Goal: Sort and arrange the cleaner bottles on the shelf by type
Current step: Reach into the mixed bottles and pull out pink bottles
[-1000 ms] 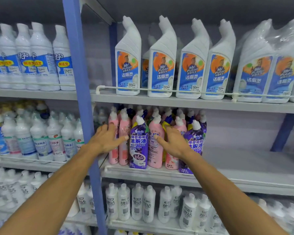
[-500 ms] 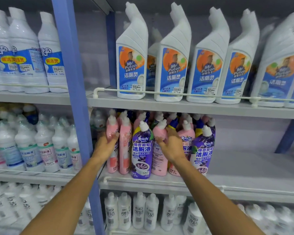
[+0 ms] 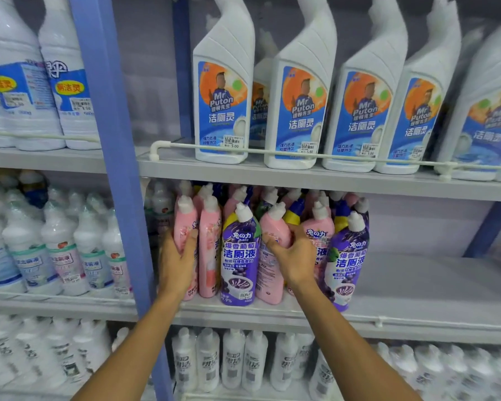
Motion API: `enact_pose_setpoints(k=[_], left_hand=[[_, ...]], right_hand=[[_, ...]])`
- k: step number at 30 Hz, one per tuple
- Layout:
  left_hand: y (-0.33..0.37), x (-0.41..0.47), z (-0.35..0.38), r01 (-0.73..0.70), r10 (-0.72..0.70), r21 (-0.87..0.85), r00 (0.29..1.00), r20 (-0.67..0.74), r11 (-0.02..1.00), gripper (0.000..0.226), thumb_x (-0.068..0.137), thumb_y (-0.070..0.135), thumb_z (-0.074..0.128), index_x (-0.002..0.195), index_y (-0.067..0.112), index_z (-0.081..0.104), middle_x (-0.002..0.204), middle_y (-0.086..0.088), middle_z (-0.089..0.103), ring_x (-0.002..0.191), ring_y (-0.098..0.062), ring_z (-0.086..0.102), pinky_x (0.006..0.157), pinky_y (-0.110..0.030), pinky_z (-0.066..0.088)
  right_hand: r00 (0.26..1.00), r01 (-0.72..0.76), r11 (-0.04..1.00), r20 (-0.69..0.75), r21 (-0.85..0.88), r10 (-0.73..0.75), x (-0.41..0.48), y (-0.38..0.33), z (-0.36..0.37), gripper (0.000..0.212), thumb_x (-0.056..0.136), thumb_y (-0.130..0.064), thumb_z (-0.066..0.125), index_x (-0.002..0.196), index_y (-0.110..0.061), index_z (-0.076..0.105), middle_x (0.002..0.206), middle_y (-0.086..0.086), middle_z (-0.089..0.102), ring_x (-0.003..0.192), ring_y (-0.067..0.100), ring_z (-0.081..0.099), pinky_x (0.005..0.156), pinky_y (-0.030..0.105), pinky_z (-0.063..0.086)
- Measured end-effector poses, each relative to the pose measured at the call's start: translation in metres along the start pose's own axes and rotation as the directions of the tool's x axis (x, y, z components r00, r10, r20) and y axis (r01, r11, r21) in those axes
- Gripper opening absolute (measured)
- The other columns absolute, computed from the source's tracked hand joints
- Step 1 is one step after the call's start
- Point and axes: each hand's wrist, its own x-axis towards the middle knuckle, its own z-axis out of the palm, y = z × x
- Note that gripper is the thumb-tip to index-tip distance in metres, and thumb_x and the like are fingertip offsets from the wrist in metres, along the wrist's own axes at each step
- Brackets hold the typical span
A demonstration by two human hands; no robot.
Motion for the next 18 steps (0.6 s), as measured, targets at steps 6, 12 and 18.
enact_pose_setpoints(k=[6,12,18], left_hand=[[0.003,-0.007,0.003,0.062,-0.062,0.014,0.997,-0.039,0.998,0.039,0.099,0.049,0.058,0.116,0.015,0.056,0.101,0.0,0.062,0.085,-0.007,0.059,0.063,-0.021,0.041],[0.002,-0.005,0.003,0.096,-0.096,-0.031,0.995,-0.02,0.995,0.023,0.092,0.014,0.066,0.113,0.018,0.056,0.096,-0.002,0.065,0.086,-0.012,0.063,0.062,-0.02,0.042],[-0.003,-0.004,-0.003,0.121,-0.121,0.019,0.992,0.047,0.993,0.045,0.083,0.003,0.072,0.121,0.016,0.053,0.098,-0.002,0.065,0.083,-0.009,0.062,0.065,-0.02,0.044]], right_hand=[[0.994,-0.093,0.995,-0.047,0.043,0.095,-0.012,0.003,0.011,0.046,0.086,-0.049,0.079,0.114,-0.014,0.067,0.091,-0.001,0.071,0.074,0.01,0.064,0.065,0.027,0.05],[0.989,-0.116,0.975,-0.072,0.188,0.131,-0.028,0.003,0.022,0.043,0.089,-0.035,0.08,0.122,-0.015,0.063,0.103,-0.002,0.072,0.087,0.004,0.067,0.08,0.029,0.059],[0.977,-0.138,0.966,-0.132,0.218,0.169,-0.036,0.008,0.02,0.06,0.082,-0.044,0.082,0.13,-0.021,0.056,0.115,-0.002,0.069,0.101,0.015,0.067,0.089,0.036,0.056]])
